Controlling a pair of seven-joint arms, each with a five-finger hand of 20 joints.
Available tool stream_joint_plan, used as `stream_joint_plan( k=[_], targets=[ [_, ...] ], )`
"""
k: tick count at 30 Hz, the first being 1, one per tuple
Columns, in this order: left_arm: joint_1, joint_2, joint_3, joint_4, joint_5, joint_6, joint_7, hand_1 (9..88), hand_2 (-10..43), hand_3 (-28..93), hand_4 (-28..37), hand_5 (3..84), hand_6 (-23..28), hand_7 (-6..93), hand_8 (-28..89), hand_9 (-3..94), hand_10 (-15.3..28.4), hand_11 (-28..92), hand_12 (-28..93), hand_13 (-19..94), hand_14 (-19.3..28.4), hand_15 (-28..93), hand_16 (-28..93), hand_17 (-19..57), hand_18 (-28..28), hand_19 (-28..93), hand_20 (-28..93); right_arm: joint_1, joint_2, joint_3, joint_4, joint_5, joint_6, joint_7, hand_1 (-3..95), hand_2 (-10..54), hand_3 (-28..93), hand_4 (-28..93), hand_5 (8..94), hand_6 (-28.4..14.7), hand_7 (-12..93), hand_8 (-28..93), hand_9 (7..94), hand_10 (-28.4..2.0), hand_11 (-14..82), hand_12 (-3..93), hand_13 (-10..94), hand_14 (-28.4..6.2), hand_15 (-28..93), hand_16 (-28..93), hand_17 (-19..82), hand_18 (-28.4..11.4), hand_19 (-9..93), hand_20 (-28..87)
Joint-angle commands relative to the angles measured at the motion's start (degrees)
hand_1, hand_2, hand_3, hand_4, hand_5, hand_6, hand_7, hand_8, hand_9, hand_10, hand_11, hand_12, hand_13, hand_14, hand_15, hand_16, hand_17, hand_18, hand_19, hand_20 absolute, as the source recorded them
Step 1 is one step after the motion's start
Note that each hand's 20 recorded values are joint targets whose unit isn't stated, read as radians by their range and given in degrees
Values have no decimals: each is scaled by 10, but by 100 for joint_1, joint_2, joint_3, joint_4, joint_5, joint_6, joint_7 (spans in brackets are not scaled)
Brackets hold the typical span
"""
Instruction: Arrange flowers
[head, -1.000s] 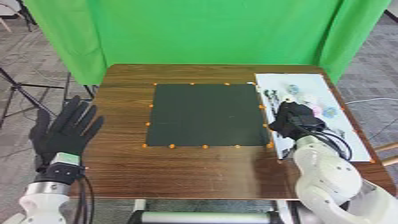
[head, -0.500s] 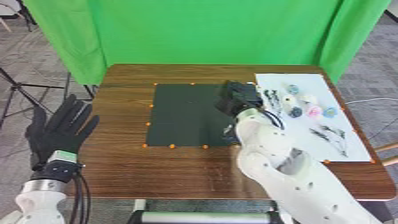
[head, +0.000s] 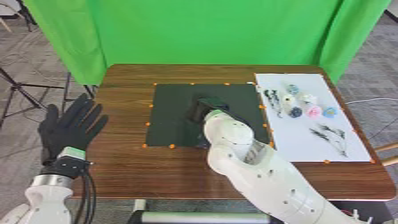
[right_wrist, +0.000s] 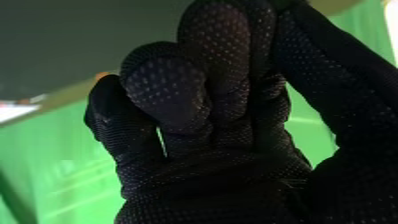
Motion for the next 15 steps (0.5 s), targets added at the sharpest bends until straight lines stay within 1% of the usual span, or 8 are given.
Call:
stream_joint_plan(
  k=[1,5,6,7,9,13,14,15],
  targets=[
    [-139,86,75,25,71,53,-185,225,106,687,-283,350,62,131,-95,296,120,154,91,195,113,269,-79,-47,136,322,87,11,-511,-329,410,-110,-260,-60,379,-95,844,41,824,-22,393,300,914,-106,335,455,896,-78,539,373,577,-229,932,462],
    [-218,103,169,63,64,71,-162,225,105,687,-283,350,62,131,-95,296,121,154,91,195,114,269,-79,-47,136,322,87,84,-697,-491,630,-199,-240,-119,378,-95,844,41,822,-21,395,298,912,-106,336,455,895,-78,540,372,578,-228,932,461],
    [-238,99,213,79,52,84,-183,225,105,687,-283,349,62,131,-95,297,121,155,91,195,114,269,-79,-47,136,322,87,62,-775,-498,703,-235,-261,-146,378,-95,843,40,821,-21,396,298,912,-106,336,455,895,-77,540,372,578,-228,932,461],
    [-261,40,233,82,57,105,-283,225,105,688,-283,350,62,131,-95,296,121,154,90,195,113,269,-79,-47,136,322,87,12,-866,-465,773,-284,-292,-165,378,-95,843,38,820,-20,397,298,911,-105,337,455,895,-77,540,371,577,-228,932,461],
    [-390,5,342,131,87,39,-366,224,105,689,-283,349,62,131,-95,296,121,154,90,196,113,269,-79,-47,136,322,87,9,-956,-501,864,-338,-128,-139,381,-95,839,31,816,-19,399,297,910,-106,339,453,894,-76,540,371,578,-228,932,461],
    [-500,-10,445,166,99,34,-444,225,104,688,-283,349,62,132,-95,295,120,153,90,195,114,270,-79,-48,136,322,87,-51,-1058,-476,962,-500,-84,-100,381,-95,840,27,812,-16,407,289,907,-105,344,449,894,-74,540,370,579,-227,932,458],
    [-549,27,489,180,87,29,-434,225,104,689,-283,349,61,133,-95,295,120,153,90,195,114,270,-79,-48,136,322,87,-45,-1052,-501,996,-647,-10,-60,382,-95,839,26,811,-16,409,287,907,-105,344,448,894,-74,540,370,579,-226,932,457],
    [-517,16,480,152,60,29,-415,225,104,688,-283,349,61,133,-96,295,120,153,90,195,113,269,-79,-47,136,322,87,-73,-1068,-497,1033,-797,10,-74,382,-95,838,23,810,-15,411,286,906,-104,345,448,894,-74,540,370,579,-226,932,457]
  ],
)
